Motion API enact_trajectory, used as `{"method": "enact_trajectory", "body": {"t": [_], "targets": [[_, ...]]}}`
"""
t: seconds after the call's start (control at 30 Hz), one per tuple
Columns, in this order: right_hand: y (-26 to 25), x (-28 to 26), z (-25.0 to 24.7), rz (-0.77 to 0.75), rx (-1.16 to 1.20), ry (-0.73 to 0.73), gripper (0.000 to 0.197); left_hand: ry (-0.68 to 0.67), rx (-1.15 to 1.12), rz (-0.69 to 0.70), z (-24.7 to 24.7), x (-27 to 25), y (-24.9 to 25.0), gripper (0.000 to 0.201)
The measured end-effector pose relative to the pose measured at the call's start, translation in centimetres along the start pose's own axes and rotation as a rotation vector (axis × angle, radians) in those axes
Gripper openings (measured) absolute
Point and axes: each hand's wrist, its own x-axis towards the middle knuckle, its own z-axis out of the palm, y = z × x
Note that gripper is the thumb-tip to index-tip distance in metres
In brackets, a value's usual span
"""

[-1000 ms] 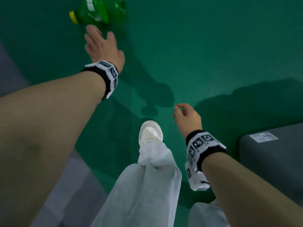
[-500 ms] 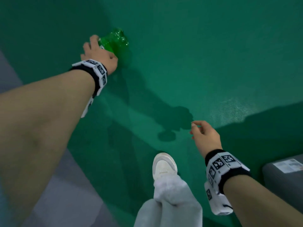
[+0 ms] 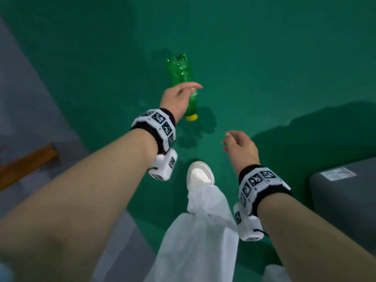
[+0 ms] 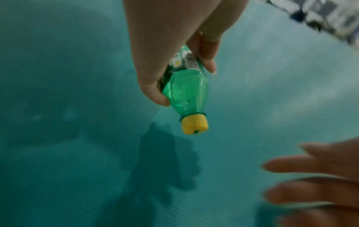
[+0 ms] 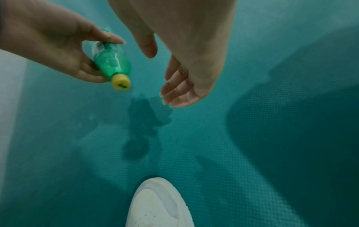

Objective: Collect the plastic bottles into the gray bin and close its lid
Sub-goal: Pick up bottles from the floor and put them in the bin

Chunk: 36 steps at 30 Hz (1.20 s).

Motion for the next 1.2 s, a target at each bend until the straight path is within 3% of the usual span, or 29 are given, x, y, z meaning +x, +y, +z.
{"method": "enact_trajectory", "body": {"t": [0.07, 0.13, 0.23, 0.33, 0.5, 0.67, 0.73, 0.97, 1.07, 1.2], "targets": [[-0.1, -1.9, -1.0, -0.030, 0.082, 0.038, 0.031, -0.098, -0.148, -0.036, 2.3, -3.7, 1.0, 0.025], [0.0, -3.5, -2.4, -0.049, 0.162, 0.073, 0.045, -0.225, -0.144, -0.050, 4.3, -7.2, 1.7, 0.025], [0.8, -5.5, -5.5, -0.045, 0.242, 0.054, 0.045, -0.376, -0.080, -0.056, 7.2, -12.0, 1.8, 0.026], [2.8, -8.3, -9.9, -0.076, 0.267, -0.005, 0.057, -0.502, -0.154, -0.138, 10.6, -17.3, 1.7, 0.027], [8.3, -12.7, -18.8, -0.123, 0.209, 0.084, 0.068, -0.649, -0.275, -0.190, 17.7, -25.6, 2.6, 0.028], [12.6, -17.5, -24.4, -0.300, 0.150, 0.045, 0.071, -0.549, -0.580, -0.200, 23.2, -31.6, 4.4, 0.030], [14.3, -18.8, -26.3, -0.341, 0.172, 0.094, 0.070, -0.547, -0.635, -0.210, 24.4, -34.4, 5.1, 0.036], [22.9, -21.2, -31.4, -0.262, 0.298, 0.195, 0.082, -0.571, -0.189, -0.083, 28.7, -41.2, 4.8, 0.029], [27.9, -21.6, -34.9, -0.124, 0.204, 0.266, 0.089, -0.414, -0.037, -0.040, 31.4, -42.2, 4.5, 0.025], [33.5, -22.0, -38.6, 0.016, 0.044, 0.260, 0.087, -0.195, -0.024, -0.037, 35.1, -42.9, 3.7, 0.013]]}}
